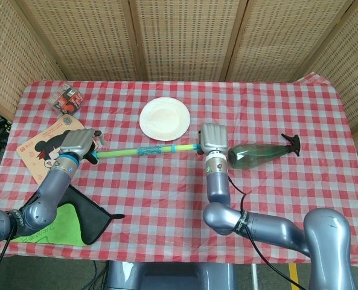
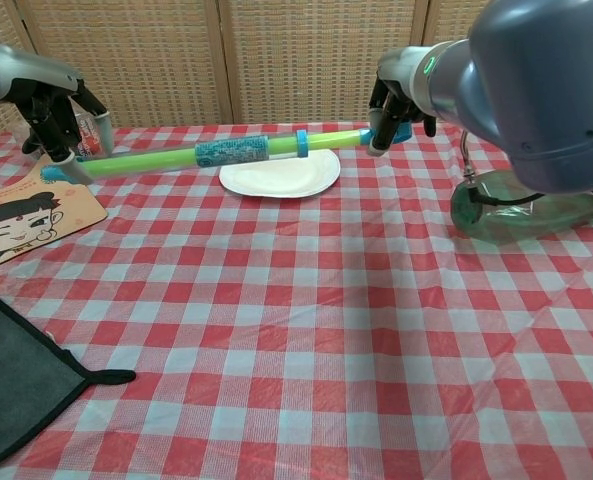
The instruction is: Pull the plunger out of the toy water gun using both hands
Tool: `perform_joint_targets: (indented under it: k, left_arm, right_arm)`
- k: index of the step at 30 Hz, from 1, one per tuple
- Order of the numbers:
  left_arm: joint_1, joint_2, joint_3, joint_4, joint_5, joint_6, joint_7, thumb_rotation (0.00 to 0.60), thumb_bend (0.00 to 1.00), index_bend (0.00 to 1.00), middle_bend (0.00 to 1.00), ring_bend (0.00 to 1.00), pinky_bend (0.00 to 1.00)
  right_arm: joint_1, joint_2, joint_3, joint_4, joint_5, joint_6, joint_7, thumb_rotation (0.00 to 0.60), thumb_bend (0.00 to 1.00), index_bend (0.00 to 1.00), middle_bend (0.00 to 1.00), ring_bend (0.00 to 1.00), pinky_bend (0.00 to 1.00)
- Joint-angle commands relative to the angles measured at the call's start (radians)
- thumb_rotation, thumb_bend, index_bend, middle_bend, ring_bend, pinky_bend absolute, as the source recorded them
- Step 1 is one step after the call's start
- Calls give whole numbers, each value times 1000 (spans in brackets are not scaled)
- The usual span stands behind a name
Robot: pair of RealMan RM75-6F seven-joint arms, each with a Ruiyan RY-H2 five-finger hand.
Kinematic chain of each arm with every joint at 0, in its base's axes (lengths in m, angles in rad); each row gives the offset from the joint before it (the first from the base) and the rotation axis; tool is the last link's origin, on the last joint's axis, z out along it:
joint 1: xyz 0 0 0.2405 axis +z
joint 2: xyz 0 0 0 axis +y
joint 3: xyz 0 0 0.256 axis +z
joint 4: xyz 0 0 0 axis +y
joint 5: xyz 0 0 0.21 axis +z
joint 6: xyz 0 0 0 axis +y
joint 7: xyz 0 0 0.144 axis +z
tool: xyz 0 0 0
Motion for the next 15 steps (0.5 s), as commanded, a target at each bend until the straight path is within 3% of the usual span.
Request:
perform_joint_targets:
  k: [1, 4, 9, 15]
  left_arm:
    - [-6, -6, 6, 2, -2, 2, -6, 600, 188, 408, 874, 779, 654]
    - [-11, -9, 12, 2, 0, 3, -12, 600, 228, 426, 874, 779, 654]
    - [-14, -9, 18, -4, 10, 12, -21, 600, 411, 542, 874, 779, 654]
    - [-16, -9, 27, -13, 19, 27, -28, 600, 473, 645, 874, 779, 654]
  right_arm:
    - [0, 2, -2, -5, -1, 3, 2, 600, 499, 830, 1000, 1000, 729]
    - [0, 4, -4, -9, 0, 7, 2, 600, 499, 830, 1000, 1000, 729]
    - [0, 7, -7, -14, 1, 8, 3, 600, 499, 830, 1000, 1000, 729]
    - [-2, 9, -10, -20, 6, 8, 7, 600, 499, 829, 1000, 1000, 729]
